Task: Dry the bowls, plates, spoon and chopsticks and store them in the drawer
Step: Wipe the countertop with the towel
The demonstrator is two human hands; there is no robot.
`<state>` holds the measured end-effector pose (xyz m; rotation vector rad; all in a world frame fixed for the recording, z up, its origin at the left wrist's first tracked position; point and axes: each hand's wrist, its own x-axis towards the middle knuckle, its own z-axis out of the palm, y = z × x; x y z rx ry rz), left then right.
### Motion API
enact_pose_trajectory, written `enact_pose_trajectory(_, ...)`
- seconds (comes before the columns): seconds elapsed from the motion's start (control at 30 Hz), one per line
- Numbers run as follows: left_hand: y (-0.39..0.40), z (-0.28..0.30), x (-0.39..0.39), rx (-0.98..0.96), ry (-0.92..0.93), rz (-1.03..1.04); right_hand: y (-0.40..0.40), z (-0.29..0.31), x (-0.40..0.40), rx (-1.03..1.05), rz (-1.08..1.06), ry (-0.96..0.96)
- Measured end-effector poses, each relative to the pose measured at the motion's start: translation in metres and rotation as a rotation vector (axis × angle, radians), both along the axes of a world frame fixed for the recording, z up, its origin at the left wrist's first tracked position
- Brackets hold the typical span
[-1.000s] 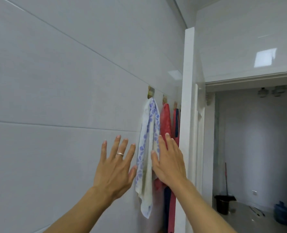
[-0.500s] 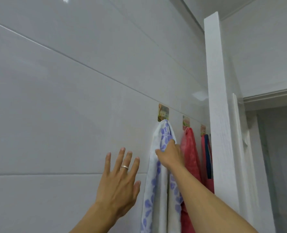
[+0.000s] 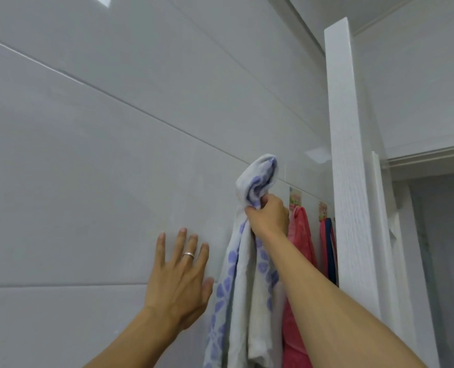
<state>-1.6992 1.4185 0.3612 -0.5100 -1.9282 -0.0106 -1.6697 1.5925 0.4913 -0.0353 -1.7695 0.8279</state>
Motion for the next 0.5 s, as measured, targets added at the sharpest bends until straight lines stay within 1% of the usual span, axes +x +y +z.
enact_pose_trajectory(0.1, 0.0, -0.001, 0.019, 0.065, -0.016, -0.04, -0.005, -0.031, 0.025, 0.113, -0.009, -0.138)
enact_pose_trajectory(0.17, 0.002, -0.002, 0.042, 0.14, -0.088, -0.15, -0.007, -0.053, 0.038, 0.141, 0.03, -0.212)
enact_pose_trajectory(0.2, 0.003, -0.001, 0.05, 0.164, -0.189, -0.23, -0.008, -0.059, 0.044, 0.134, 0.083, -0.227)
enact_pose_trajectory(0.23, 0.003, -0.007, 0.059, 0.195, -0.317, -0.368, -0.008, -0.069, 0.057, 0.128, 0.129, -0.255)
enact_pose_trajectory(0.3, 0.003, -0.015, 0.078, 0.314, -0.652, -0.714, -0.011, -0.079, 0.081, 0.144, 0.236, -0.29)
enact_pose_trajectory(0.37, -0.002, -0.03, 0.1, 0.461, -0.886, -0.999, -0.024, -0.093, 0.116, 0.136, 0.294, -0.367)
enact_pose_trajectory(0.43, -0.006, -0.046, 0.122, 0.579, -1.009, -1.097, -0.034, -0.111, 0.152, 0.092, 0.288, -0.409)
enact_pose_trajectory(0.5, -0.012, -0.06, 0.146, 0.652, -1.114, -1.165, -0.051, -0.131, 0.192, 0.048, 0.197, -0.432)
